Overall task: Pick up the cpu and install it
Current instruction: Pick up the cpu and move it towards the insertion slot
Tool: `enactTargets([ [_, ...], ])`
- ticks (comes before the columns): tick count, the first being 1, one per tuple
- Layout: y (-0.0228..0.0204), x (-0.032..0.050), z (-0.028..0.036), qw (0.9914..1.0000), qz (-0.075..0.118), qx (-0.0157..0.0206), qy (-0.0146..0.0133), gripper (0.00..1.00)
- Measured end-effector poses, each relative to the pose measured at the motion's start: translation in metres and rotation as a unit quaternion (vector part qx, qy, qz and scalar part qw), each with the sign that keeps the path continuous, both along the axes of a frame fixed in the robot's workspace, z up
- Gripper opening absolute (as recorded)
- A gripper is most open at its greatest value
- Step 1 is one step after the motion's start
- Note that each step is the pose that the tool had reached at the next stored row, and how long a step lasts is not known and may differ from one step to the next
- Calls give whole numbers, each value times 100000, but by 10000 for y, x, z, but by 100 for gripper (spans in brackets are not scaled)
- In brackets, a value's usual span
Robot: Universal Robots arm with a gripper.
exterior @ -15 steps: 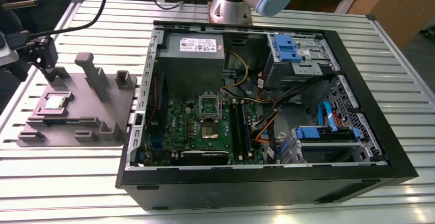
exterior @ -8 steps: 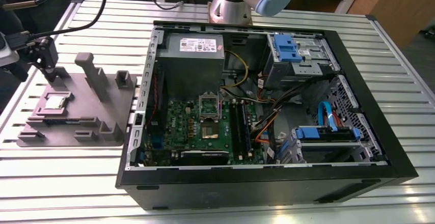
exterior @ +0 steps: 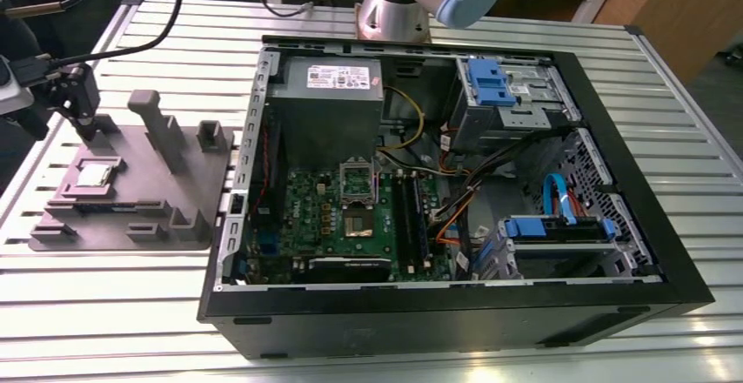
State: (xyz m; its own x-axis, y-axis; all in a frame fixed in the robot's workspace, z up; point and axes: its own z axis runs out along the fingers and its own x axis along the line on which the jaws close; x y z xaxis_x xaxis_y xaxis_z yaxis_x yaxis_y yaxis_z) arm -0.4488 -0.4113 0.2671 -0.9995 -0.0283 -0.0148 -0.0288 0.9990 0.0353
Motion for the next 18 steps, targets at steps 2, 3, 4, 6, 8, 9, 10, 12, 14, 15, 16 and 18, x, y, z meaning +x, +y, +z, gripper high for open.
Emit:
enactTargets([
  [2,-1,-2,-21,100000,5,-3,7,59],
  [3,-1,-3,-28,100000,8,-12,19,59],
  [4,-1,-4,-37,100000,5,-9,14,59],
  [6,0,-8,-68,100000,-1,-13,20,59],
  [8,0,-18,-104,100000,-5,-13,14,59],
  [9,0,-24,-122,100000,-22,-23,22,59],
  [10,0,-27,-141,100000,-76,-24,17,59],
  [12,-1,-29,-177,99999,-432,-24,18,59],
  [14,0,-35,-213,99998,-688,-26,19,59],
  [15,-1,-37,-231,99997,-722,-25,17,59],
  [16,0,-40,-250,99997,-775,-25,18,59],
  [18,-1,-44,-285,99996,-852,-25,17,59],
])
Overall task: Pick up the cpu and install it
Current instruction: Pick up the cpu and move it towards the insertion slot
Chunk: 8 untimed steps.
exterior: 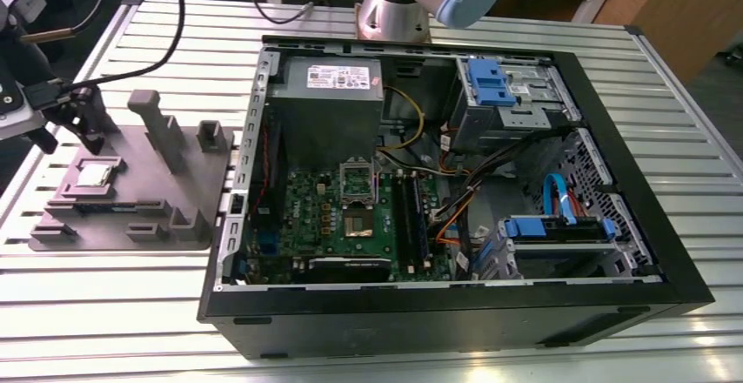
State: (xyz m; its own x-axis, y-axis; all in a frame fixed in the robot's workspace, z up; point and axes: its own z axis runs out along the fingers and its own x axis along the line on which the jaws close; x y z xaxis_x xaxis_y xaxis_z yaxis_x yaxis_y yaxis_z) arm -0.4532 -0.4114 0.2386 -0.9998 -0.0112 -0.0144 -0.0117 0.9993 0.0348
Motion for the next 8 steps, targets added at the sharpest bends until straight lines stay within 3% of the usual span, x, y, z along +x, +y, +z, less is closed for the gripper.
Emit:
enactTargets([
  [8,-1,-4,-133,99998,-632,1,8,59],
])
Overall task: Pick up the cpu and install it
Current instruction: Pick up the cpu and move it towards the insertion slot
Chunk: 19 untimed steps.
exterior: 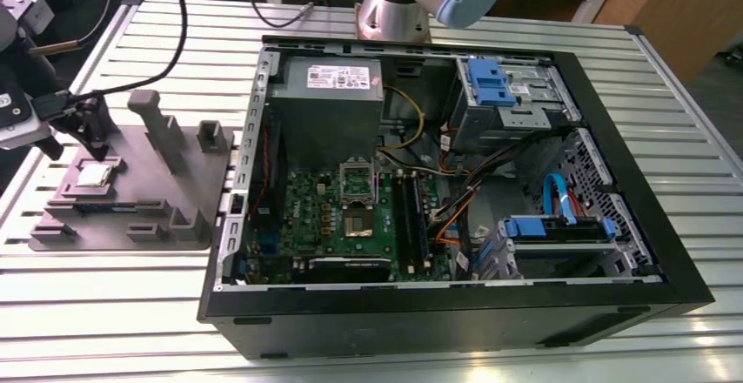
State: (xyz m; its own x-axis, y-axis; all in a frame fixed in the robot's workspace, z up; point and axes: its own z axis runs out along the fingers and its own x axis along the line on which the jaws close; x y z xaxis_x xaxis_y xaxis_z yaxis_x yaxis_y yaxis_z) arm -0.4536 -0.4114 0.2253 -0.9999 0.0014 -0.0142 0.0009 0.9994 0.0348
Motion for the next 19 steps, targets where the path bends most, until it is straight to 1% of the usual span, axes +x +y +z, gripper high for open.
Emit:
enactTargets([
  [8,-5,-9,-100,100000,-195,2,-2,59],
  [12,-7,-16,-157,99995,-989,-3,9,59],
  [16,-12,-25,-225,99995,-964,-4,12,59],
  [19,-16,-26,-259,100000,-194,-11,97,59],
])
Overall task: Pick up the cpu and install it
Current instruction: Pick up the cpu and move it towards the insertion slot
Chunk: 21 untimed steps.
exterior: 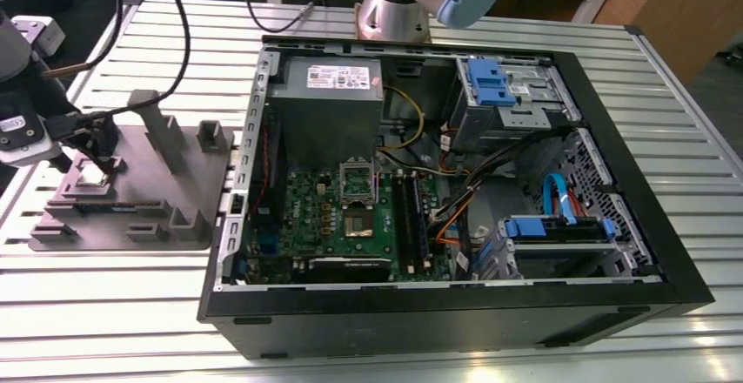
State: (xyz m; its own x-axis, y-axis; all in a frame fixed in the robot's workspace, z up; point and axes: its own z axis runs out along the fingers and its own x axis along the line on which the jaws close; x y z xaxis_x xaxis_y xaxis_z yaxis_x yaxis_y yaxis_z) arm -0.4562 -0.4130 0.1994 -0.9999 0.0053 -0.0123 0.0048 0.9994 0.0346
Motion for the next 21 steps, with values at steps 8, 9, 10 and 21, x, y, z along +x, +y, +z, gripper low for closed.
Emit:
enactTargets([
  [8,-11,-17,-67,100000,217,7,-6,59],
  [9,-11,-17,-74,100000,215,6,-12,59],
  [10,-11,-17,-82,100000,214,6,-17,59],
  [21,-12,-17,-156,100000,120,-5,-43,59],
])
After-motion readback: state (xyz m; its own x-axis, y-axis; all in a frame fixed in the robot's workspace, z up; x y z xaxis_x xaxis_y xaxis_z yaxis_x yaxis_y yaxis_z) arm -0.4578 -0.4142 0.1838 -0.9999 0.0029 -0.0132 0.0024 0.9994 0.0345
